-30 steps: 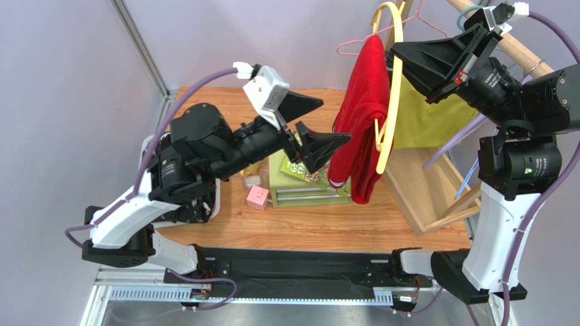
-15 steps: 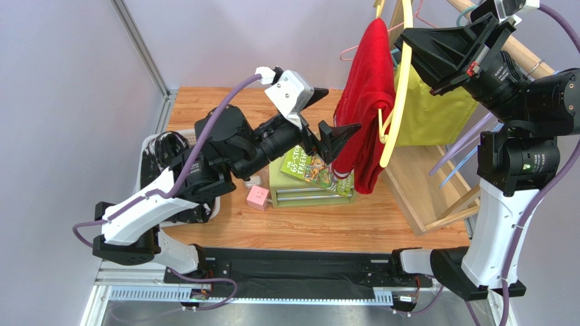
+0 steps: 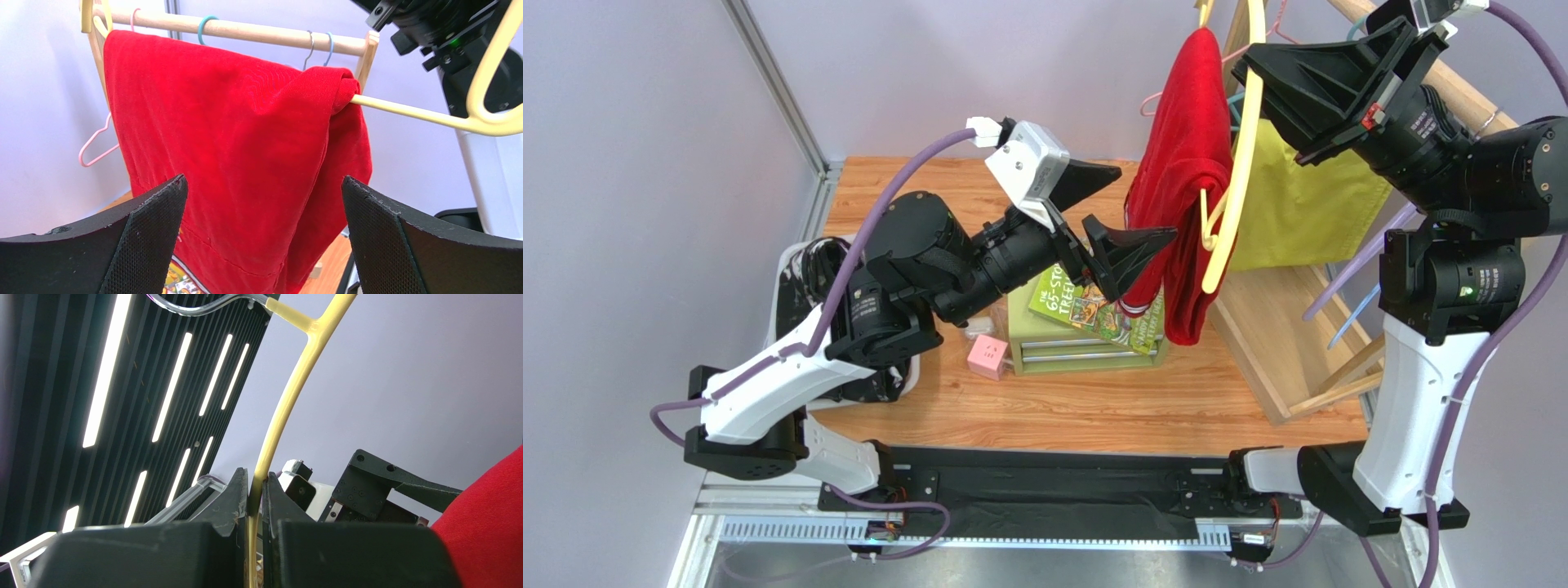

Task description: Remove the trousers from the hanger

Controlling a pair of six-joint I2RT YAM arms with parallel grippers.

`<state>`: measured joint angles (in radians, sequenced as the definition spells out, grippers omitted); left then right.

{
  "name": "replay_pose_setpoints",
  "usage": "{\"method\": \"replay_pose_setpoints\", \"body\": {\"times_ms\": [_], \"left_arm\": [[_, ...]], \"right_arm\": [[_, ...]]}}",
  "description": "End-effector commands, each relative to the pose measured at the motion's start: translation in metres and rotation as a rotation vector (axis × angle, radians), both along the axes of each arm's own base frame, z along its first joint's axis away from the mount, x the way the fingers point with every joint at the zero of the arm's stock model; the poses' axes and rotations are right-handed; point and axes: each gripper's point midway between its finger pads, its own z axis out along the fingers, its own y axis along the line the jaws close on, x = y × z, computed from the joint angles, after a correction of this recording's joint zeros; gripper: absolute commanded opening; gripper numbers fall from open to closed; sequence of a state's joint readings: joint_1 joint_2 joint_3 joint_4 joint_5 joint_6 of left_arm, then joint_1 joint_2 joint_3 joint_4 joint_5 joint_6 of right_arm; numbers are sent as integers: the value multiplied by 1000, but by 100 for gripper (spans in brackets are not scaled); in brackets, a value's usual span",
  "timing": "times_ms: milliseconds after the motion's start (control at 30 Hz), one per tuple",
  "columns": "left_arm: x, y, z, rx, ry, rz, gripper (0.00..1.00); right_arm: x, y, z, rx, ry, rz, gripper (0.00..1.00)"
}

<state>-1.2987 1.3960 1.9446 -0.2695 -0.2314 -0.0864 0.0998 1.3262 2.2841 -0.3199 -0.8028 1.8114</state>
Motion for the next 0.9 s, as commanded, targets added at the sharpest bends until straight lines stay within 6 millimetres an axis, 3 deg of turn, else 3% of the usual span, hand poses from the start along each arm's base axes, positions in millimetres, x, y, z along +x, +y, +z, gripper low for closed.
{"method": "replay_pose_setpoints", "body": {"times_ms": [0,367,567,867], "left_arm": [[-8,13,26,-104,2,-20,100],[16,-12,11,-24,-2,80,99],[28,-12,7,-8,5,147,98],[33,-6,11,-7,-11,184,85]], "right_arm": [[-46,-8,34,55,-235,-17,0],[-52,-8,37,68,-236,1,0],[-55,-9,37,69,-236,6,0],[-54,-8,36,65,-231,1,0]]}}
